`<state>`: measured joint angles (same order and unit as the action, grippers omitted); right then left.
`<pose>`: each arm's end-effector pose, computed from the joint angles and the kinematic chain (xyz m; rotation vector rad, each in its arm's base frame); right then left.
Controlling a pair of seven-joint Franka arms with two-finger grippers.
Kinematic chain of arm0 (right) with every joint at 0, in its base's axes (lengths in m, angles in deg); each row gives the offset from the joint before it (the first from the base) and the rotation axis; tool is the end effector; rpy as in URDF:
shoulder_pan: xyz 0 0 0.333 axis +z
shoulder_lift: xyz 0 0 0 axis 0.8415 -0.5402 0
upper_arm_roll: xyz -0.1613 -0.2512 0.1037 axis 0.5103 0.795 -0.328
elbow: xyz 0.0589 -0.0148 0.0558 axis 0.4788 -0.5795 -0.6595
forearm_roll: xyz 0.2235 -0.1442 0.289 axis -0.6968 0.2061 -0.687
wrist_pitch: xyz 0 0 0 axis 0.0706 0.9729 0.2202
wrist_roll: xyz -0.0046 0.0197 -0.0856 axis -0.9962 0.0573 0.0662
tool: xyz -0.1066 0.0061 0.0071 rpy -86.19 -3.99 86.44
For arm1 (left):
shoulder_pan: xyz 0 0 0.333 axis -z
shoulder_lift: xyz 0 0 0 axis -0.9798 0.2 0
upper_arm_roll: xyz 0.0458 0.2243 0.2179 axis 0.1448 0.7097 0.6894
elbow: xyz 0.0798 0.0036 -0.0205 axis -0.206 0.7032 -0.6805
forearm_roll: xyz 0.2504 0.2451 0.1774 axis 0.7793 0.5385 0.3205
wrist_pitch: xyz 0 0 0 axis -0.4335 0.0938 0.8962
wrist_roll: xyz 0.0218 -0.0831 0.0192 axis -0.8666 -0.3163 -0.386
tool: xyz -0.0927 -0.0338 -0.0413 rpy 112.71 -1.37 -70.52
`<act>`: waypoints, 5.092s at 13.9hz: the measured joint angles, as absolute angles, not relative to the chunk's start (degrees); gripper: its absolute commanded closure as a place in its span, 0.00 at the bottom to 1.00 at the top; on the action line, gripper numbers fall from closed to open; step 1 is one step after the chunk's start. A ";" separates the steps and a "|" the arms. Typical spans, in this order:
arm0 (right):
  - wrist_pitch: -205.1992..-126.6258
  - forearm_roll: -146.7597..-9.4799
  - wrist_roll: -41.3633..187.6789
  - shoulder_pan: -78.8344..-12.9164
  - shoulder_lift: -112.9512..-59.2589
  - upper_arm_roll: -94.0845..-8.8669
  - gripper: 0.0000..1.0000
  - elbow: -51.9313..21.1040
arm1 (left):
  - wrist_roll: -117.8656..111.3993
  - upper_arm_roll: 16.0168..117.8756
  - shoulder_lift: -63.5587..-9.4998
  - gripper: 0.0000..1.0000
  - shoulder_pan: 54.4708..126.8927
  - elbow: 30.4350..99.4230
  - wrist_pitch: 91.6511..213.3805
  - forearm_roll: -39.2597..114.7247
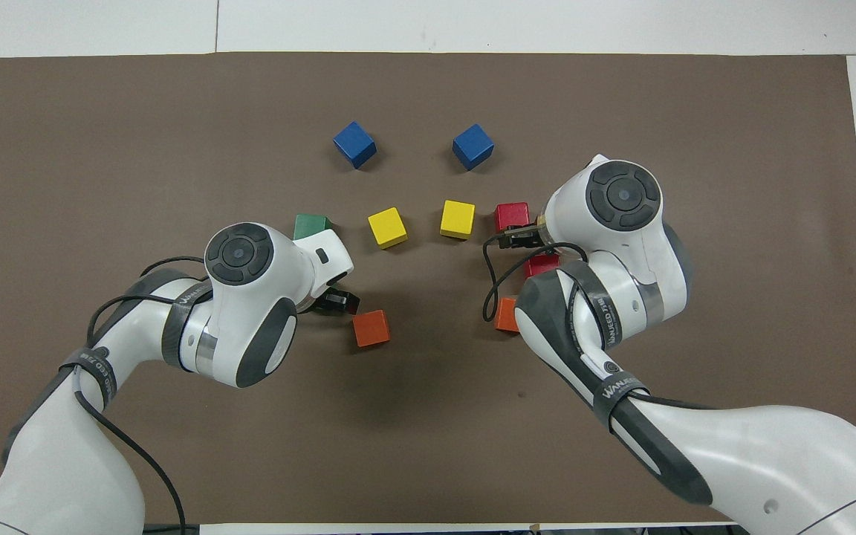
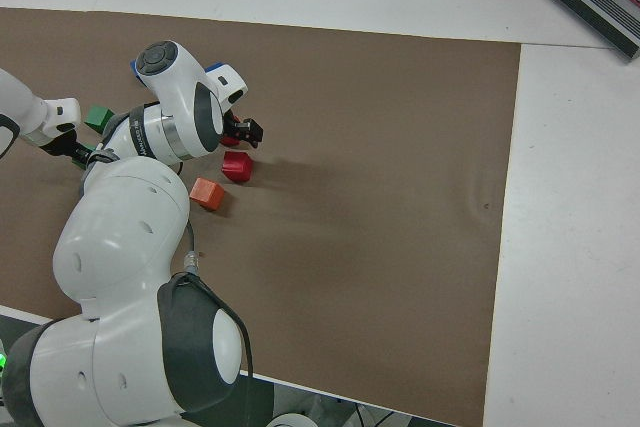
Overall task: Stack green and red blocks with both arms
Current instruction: 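Close the left gripper on green while the right gripper grips red, then move green outward with the left gripper while the right gripper moves red, then set down green with the left gripper while the right gripper places red, then reach the left gripper to the other green while the right gripper grasps red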
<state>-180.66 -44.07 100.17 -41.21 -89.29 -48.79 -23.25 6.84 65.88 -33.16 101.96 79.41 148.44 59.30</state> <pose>0.5799 0.2144 0.3216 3.1333 0.1010 0.0707 0.4943 -0.2589 0.2868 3.0500 -0.5246 -0.0969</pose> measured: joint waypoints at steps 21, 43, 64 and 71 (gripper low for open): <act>-180.27 -44.06 77.10 -58.22 -91.10 -48.11 1.00 -15.22 | 35.16 68.25 -55.04 1.00 65.36 78.23 124.04 59.28; -170.66 -46.15 73.77 -60.81 -89.91 -49.02 0.00 -11.79 | 36.18 67.64 -44.35 1.00 60.86 92.60 151.71 59.36; -176.09 -41.86 111.23 -39.64 -101.21 -49.06 0.00 -1.21 | 24.13 66.65 -43.81 0.00 69.61 71.33 132.29 59.83; -180.88 -41.86 110.19 -39.61 -101.02 -49.15 0.00 -7.28 | 5.45 65.98 -37.02 0.00 89.92 60.71 130.75 57.98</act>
